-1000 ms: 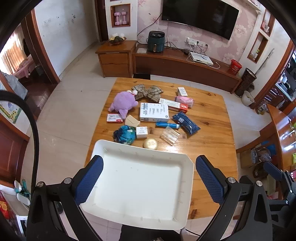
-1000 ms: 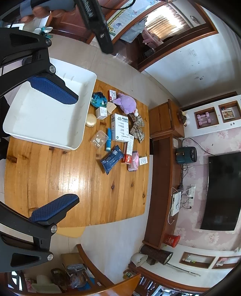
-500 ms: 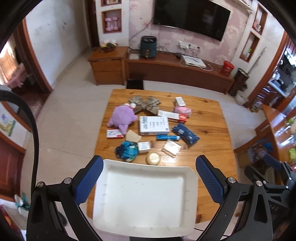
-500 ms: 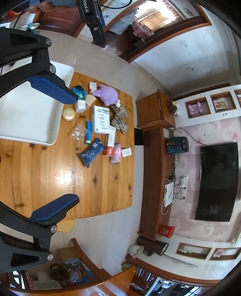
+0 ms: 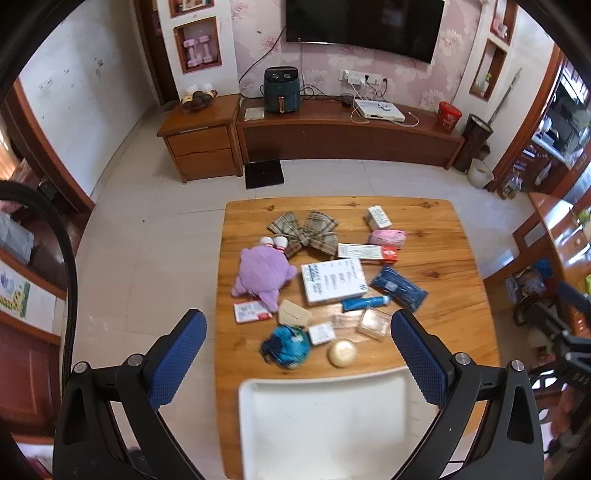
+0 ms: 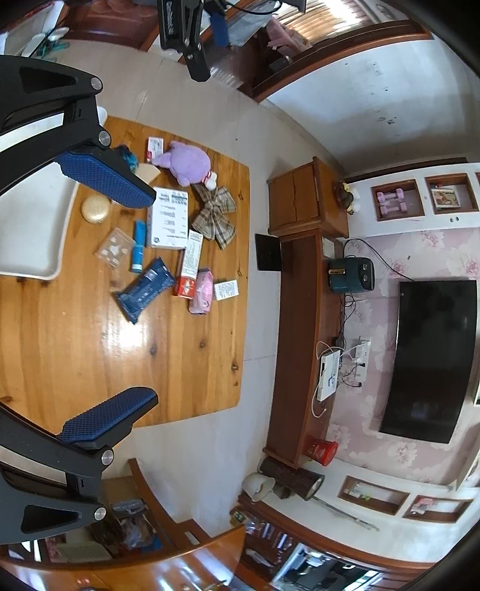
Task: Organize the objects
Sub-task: 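Move both tools from the white tray toward the items on the table, then grasp the purple plush toy with the left tool while the right tool grasps the blue snack packet, then lift the purple plush with the left tool while the right tool carries the blue packet toward the tray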
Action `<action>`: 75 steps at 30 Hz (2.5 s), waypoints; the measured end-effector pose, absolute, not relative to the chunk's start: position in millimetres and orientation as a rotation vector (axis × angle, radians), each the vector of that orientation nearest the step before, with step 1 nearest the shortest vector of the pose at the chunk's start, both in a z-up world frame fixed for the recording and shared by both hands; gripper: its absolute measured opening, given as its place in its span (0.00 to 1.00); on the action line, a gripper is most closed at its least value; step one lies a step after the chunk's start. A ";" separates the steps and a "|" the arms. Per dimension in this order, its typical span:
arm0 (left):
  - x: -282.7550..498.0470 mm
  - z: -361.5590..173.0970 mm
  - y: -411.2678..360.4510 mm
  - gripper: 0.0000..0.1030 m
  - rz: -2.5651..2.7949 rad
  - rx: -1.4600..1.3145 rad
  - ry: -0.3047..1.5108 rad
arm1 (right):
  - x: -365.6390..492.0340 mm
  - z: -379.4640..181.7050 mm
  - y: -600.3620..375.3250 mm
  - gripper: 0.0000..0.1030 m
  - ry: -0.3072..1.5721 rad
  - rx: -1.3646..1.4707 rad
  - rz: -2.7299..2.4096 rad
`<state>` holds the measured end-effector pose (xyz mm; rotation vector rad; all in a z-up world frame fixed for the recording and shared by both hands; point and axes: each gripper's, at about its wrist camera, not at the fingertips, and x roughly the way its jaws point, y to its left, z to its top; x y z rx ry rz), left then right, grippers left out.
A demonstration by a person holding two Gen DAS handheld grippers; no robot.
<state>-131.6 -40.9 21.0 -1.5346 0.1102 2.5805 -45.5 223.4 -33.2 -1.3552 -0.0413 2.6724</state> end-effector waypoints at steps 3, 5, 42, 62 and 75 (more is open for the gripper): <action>-153.6 4.5 -40.1 0.98 2.572 -1.531 0.236 | -62.7 -48.5 225.2 0.95 -0.055 -1.363 2.657; -165.2 -7.5 -38.6 0.98 2.587 -1.508 0.339 | -76.7 -61.4 229.4 0.95 -0.031 -1.390 2.650; -291.1 -269.4 -73.7 0.88 2.260 -1.947 0.231 | -176.2 -310.7 238.5 0.53 -0.175 -1.973 2.419; -264.3 -249.6 -92.5 0.69 2.290 -1.889 0.129 | -125.0 -258.5 232.6 0.42 -0.085 -1.942 2.422; -200.2 -141.1 -114.7 0.67 2.364 -1.725 0.089 | -51.1 -163.1 254.9 0.41 0.086 -1.725 2.492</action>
